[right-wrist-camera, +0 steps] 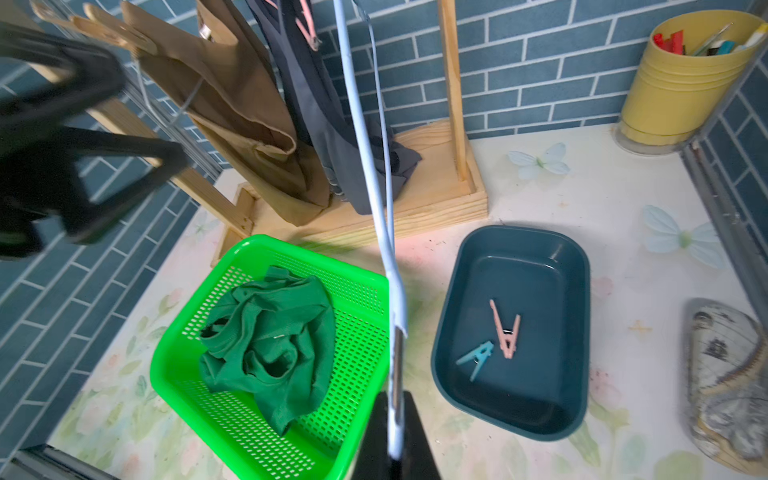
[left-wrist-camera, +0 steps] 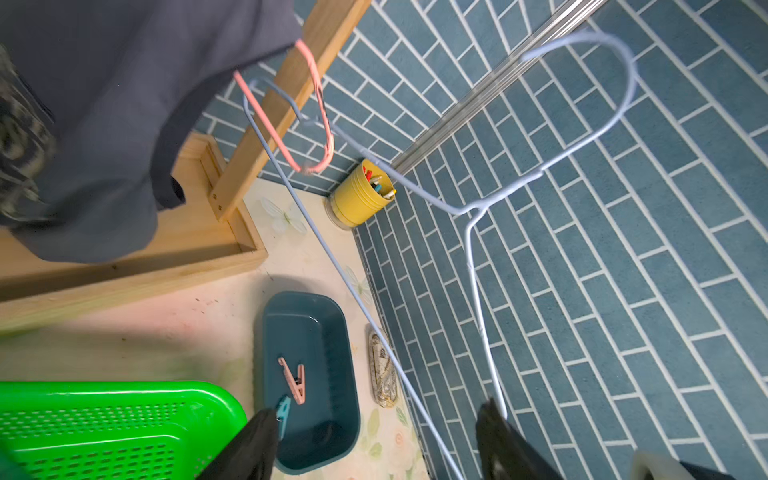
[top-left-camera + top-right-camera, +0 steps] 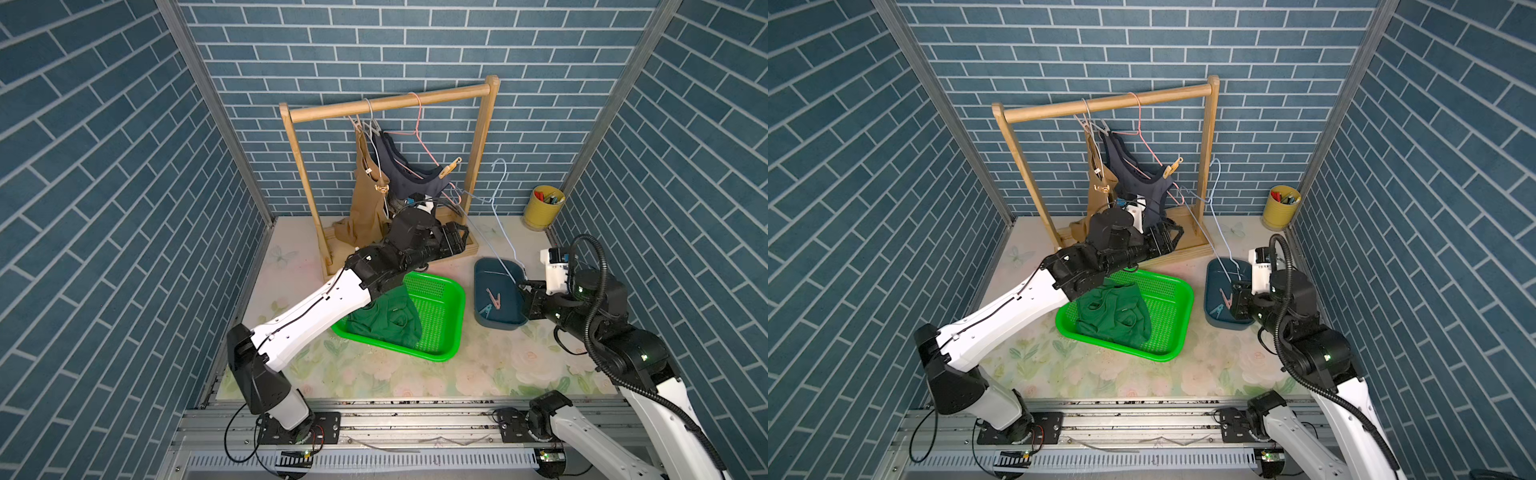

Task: Remove the clothespins securing tank tops to the hanger
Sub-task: Adjust the hanger, then place the hanger on the clothesline.

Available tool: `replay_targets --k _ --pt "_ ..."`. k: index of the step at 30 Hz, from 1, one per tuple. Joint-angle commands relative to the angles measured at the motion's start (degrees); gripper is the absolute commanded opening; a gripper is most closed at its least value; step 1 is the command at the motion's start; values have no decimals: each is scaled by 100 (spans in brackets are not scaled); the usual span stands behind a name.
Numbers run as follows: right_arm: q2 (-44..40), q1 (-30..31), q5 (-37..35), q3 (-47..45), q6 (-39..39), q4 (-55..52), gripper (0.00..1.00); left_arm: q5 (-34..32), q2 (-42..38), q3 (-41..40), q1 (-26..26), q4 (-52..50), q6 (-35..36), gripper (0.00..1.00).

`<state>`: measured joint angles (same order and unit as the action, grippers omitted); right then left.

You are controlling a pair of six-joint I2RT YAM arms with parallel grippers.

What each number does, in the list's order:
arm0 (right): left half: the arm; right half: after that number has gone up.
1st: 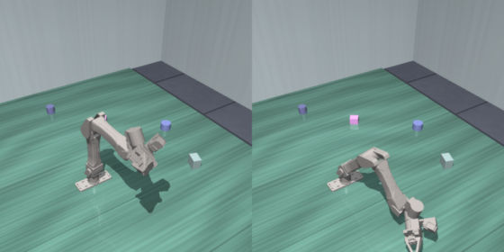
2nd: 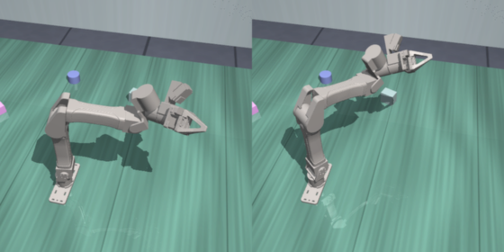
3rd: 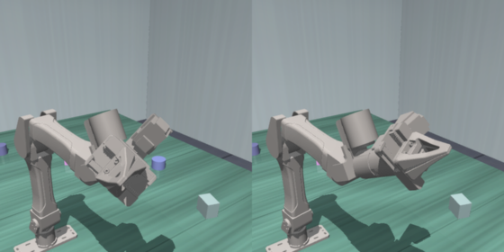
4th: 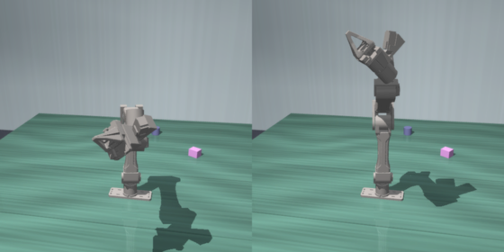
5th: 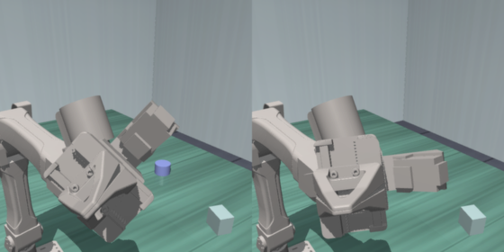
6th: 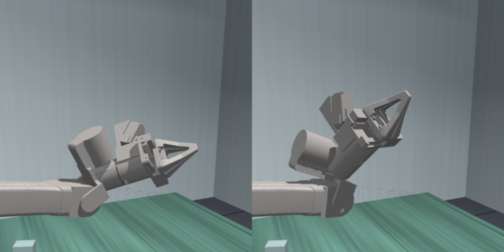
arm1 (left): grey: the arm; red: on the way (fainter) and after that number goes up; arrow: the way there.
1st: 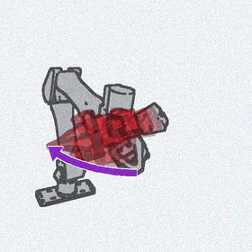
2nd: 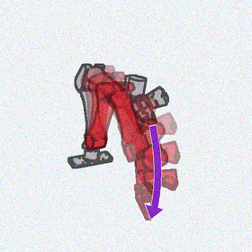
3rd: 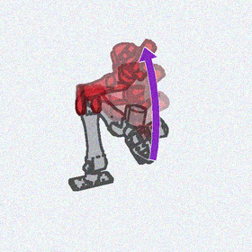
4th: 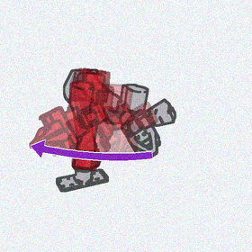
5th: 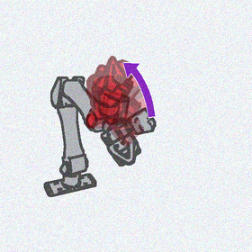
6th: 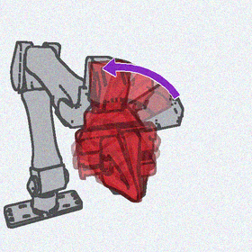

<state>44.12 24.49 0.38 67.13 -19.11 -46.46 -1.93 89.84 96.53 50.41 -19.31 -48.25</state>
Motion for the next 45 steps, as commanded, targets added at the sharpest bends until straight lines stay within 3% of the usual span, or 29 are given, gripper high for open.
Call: replay_targets --k 1,6,16,21,27,32,45 --pt "393 33 -486 582 447 -388 0 -625 -439 -6 -53 -743 780 77" --pt "1184 27 -504 1423 983 -422 0 -1071 -1220 -758 -199 -1111 1020 77" --pt "3099 -134 213 3280 1960 -6 0 -970 -2332 -2148 -718 -1297 845 75" --pt "3807 -641 955 3979 1899 252 0 -996 -2533 -2236 -814 -1477 888 75" --pt "4475 -783 1323 4688 1885 304 0 -941 -2628 -2399 -822 -1504 861 75" --pt "4376 -788 1332 4715 1916 224 0 -955 -2670 -2500 -840 -1497 862 74" --pt "2951 -949 763 3535 2224 89 0 -778 -2477 -2550 -875 -1387 888 74"
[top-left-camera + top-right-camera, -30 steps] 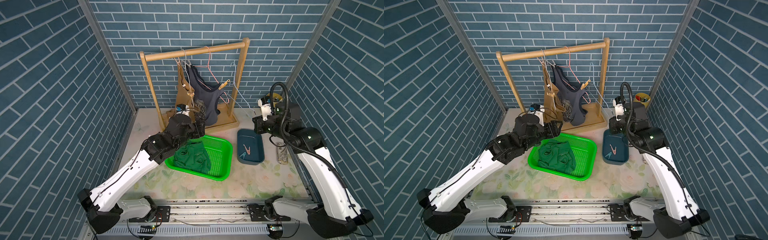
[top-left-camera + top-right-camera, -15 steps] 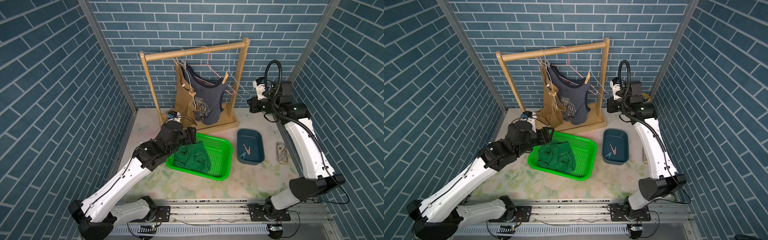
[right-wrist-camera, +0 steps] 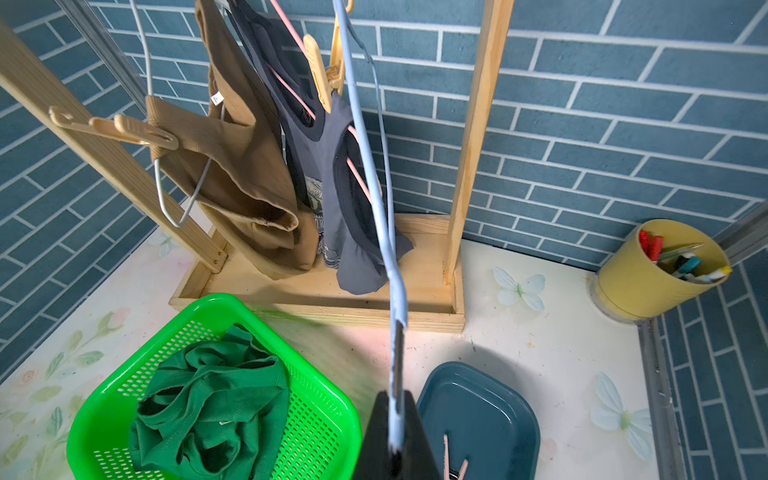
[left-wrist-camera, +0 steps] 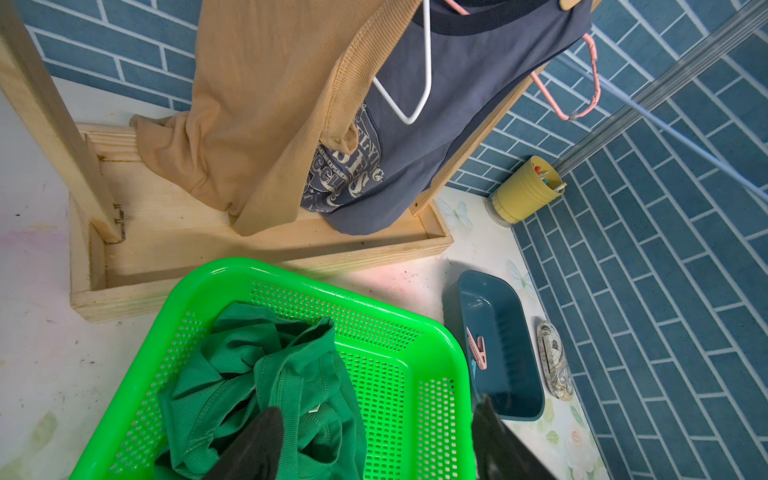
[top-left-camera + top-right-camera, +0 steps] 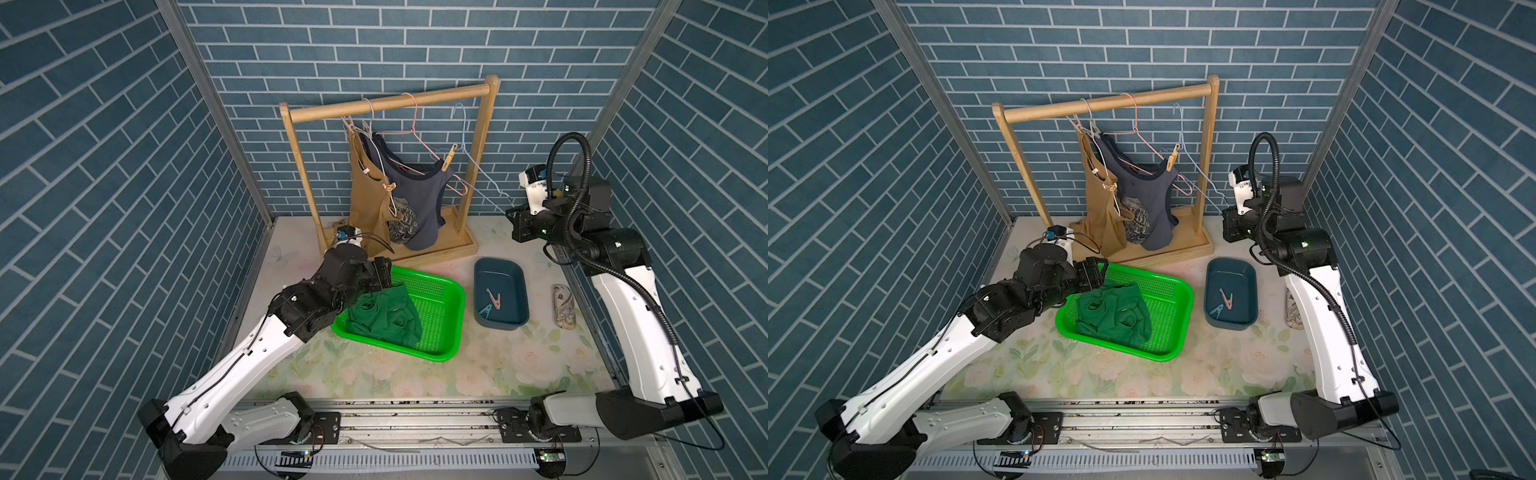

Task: Remove the clothespins securing tank tops to the hanger
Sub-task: Place the hanger on the clothesline.

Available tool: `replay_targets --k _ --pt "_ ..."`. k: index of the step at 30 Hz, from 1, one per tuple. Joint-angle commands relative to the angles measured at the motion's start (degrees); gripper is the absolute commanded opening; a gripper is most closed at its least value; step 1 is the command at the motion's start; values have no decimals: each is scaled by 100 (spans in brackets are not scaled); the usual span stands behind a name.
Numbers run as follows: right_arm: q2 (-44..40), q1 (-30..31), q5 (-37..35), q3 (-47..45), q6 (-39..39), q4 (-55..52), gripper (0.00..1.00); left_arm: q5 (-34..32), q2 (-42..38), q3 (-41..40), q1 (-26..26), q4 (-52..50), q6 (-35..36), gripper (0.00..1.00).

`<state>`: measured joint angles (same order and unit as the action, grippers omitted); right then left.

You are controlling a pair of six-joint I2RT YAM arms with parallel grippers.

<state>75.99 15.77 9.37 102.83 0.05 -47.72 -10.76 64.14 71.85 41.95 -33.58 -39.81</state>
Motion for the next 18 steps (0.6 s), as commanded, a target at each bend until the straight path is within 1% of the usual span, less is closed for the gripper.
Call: replay_targets --k 1,6,10,13,18 --pt "-255 -102 -149 -7 334 176 0 131 108 -77 -29 51 38 74" --pt "-143 -273 -76 245 423 82 0 180 165 -96 -24 84 8 74" --pt "201 -370 -3 689 517 -43 0 184 160 -95 -29 41 5 74" --pt "476 -439 -136 988 561 -294 0 149 113 -121 -27 -16 4 74" --pt "644 -475 -138 755 627 -341 0 66 46 -182 -26 -20 8 74"
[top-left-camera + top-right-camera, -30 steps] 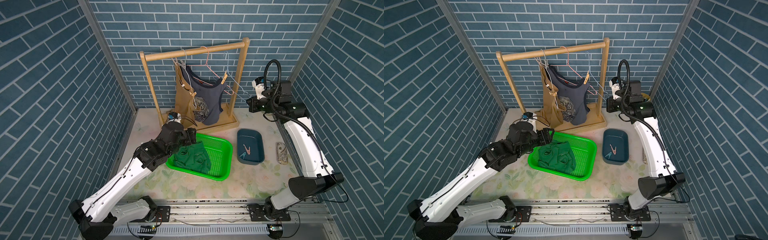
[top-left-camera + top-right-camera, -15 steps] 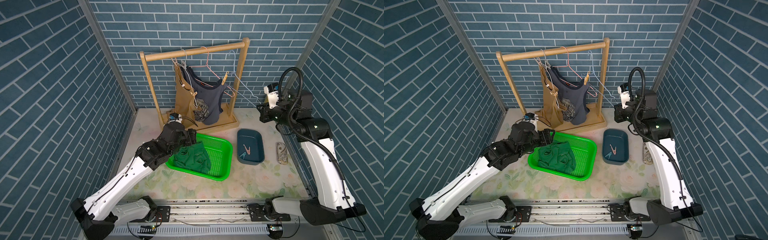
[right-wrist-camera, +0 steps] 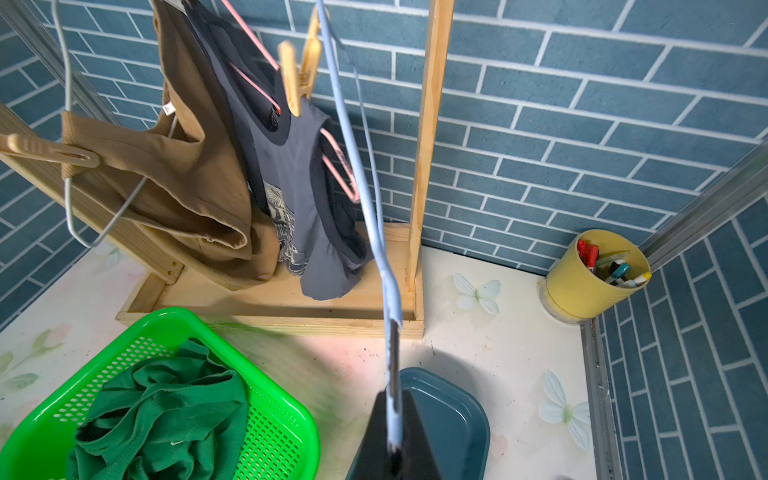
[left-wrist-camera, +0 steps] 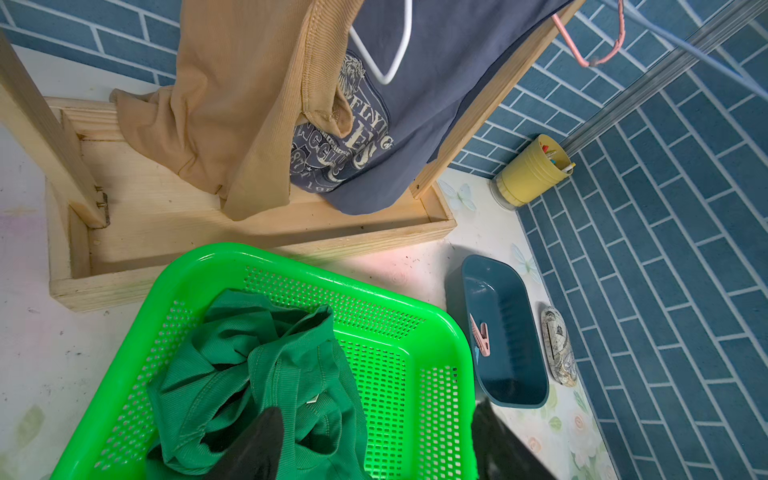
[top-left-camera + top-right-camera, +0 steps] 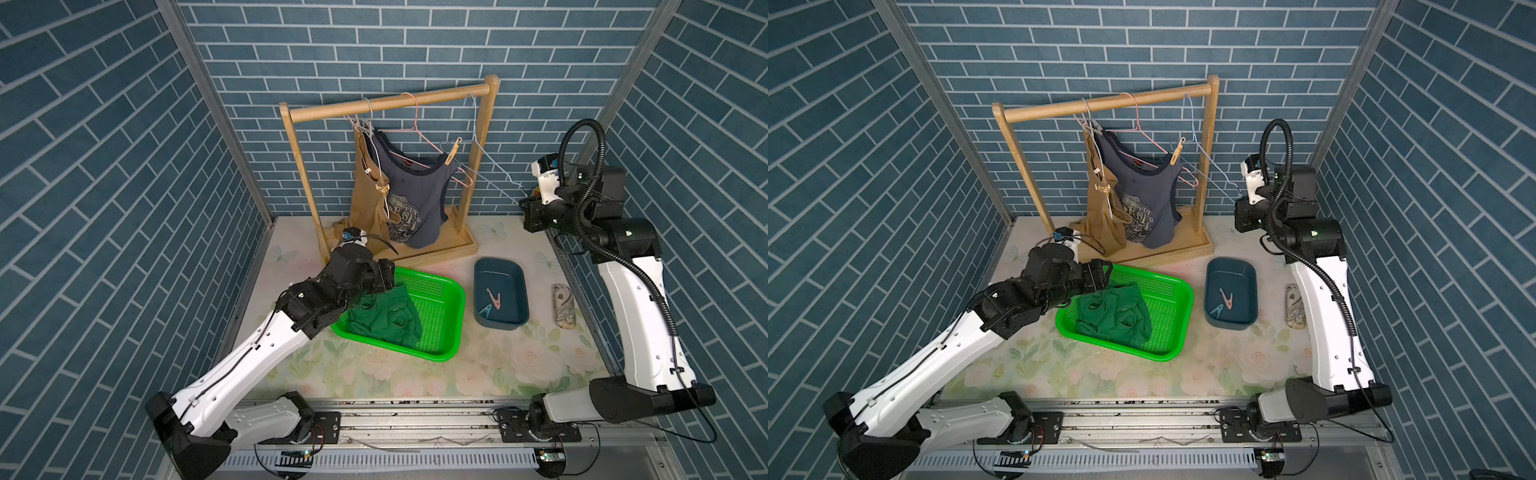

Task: Remove the clothespins securing tank tops to the hanger
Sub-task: Place the hanger on the clothesline.

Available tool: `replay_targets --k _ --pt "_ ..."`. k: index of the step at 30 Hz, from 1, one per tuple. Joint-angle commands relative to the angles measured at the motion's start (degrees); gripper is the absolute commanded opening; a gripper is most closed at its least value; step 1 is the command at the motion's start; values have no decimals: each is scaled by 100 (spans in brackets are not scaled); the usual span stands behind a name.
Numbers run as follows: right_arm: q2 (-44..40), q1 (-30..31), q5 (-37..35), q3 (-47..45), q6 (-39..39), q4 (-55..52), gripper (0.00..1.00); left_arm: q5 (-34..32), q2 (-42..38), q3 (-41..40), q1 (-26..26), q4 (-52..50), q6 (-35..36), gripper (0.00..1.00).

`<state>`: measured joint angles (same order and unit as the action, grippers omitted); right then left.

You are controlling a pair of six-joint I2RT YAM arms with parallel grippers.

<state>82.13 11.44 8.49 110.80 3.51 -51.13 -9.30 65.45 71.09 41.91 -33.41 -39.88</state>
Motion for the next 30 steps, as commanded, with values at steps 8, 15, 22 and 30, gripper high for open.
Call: replay_targets --k 8,15,22,30 --pt "-204 -105 260 -851 163 625 0 -27 -6 -93 -25 -25 15 74" --pt "-92 -116 1158 -553 -67 1007 0 74 130 -77 -23 43 -20 74" --pt "326 -116 1298 230 -76 807 0 82 181 -105 -24 72 -42 74" --pt "1689 -112 1204 2245 -184 -257 0 150 271 -104 -24 116 -68 74"
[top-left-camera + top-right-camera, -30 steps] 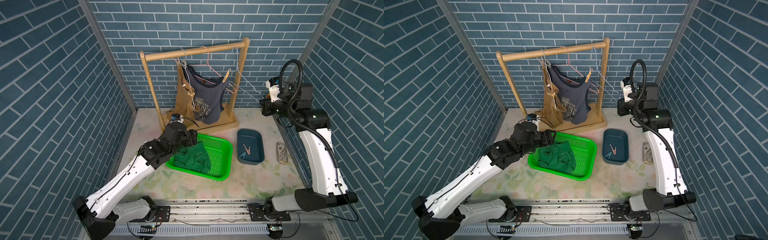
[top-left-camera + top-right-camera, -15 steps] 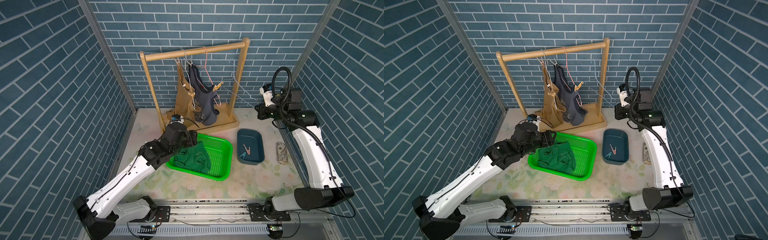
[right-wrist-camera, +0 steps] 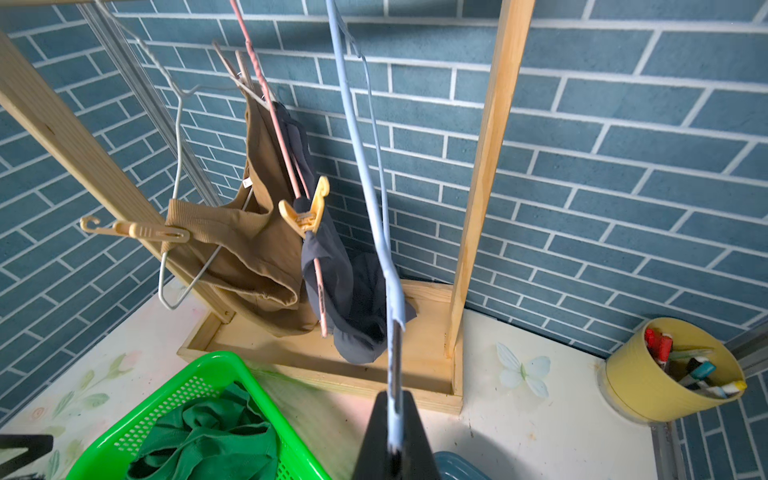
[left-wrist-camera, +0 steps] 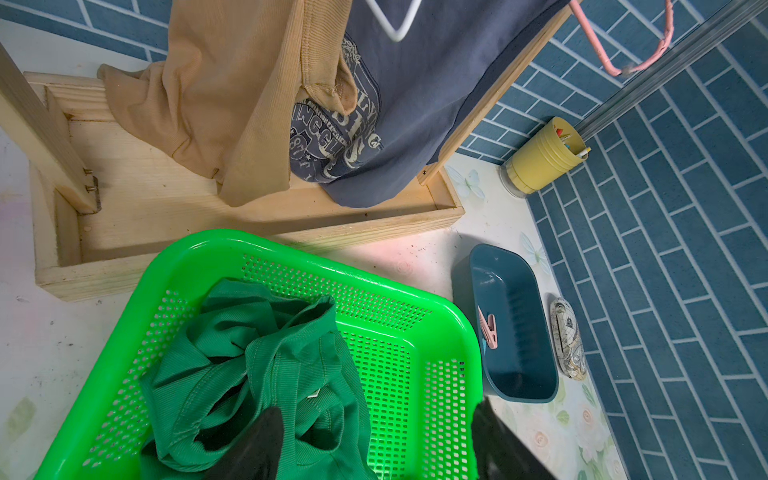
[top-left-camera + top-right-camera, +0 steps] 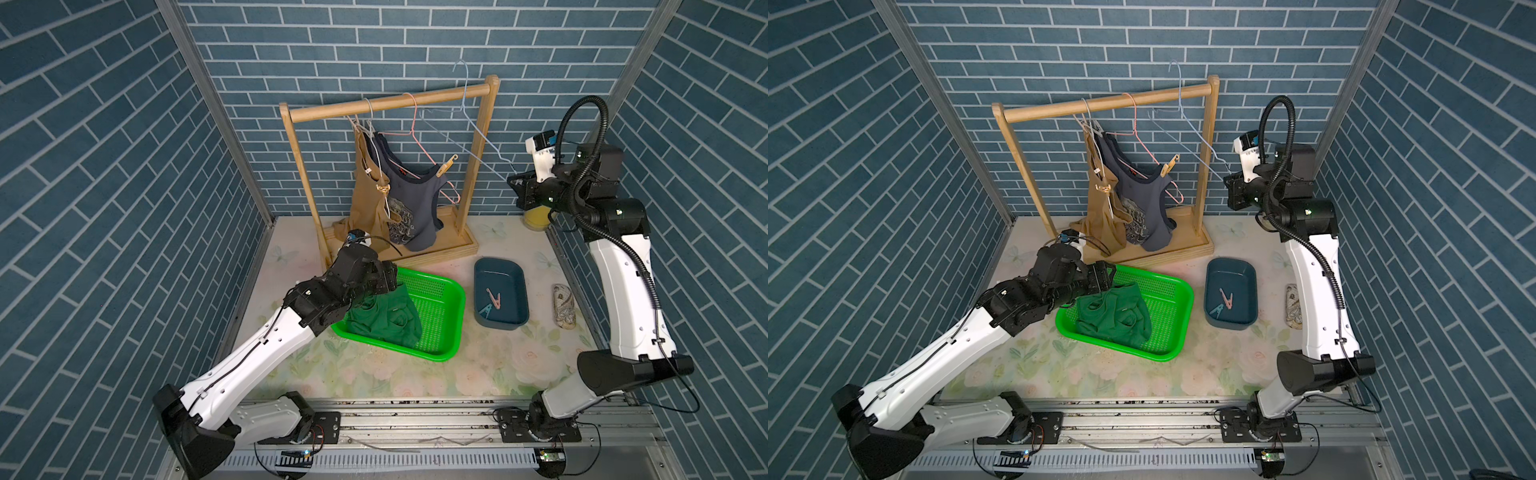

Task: Remove the clothespins securing tank tops to the hanger
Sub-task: Place the hanger on the clothesline.

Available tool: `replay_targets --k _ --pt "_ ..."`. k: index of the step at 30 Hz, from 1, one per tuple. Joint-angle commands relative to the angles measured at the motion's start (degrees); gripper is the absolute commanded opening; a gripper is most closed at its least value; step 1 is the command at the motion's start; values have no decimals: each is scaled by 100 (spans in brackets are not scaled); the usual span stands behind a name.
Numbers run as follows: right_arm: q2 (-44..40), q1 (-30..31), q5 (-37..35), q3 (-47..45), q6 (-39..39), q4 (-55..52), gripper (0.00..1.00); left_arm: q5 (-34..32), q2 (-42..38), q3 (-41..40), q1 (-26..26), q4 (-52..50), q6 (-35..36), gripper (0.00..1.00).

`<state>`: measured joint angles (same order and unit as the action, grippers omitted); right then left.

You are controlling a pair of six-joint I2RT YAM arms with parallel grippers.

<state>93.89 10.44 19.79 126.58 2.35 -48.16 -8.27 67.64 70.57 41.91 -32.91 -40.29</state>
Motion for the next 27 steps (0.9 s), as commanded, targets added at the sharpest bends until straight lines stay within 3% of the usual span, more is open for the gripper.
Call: replay_targets --k 1,5,16,17,18,19,21,27 --pt "754 -15 97 997 -72 -789 0 49 56 -59 -25 65 -40 74" --pt "1389 -15 77 1925 -145 -1557 0 30 21 -109 -25 61 -62 74" --pt "924 -11 -356 1098 -160 -1789 0 38 50 -59 -25 56 -18 74" --pt "879 -15 -440 1057 -151 -1834 5 45 57 -49 -24 63 -15 74" --pt "807 -10 -551 978 -147 -1872 25 34 59 -36 -25 50 1 74" --pt "727 -17 -662 902 -160 -1887 37 22 52 -18 -23 25 26 74" --pt "432 -15 -871 611 -223 -1899 51 -33 35 71 -42 -116 108 74" --pt "-1079 5 -420 -1021 -527 -1017 57 -210 -162 143 -219 -373 324 74"
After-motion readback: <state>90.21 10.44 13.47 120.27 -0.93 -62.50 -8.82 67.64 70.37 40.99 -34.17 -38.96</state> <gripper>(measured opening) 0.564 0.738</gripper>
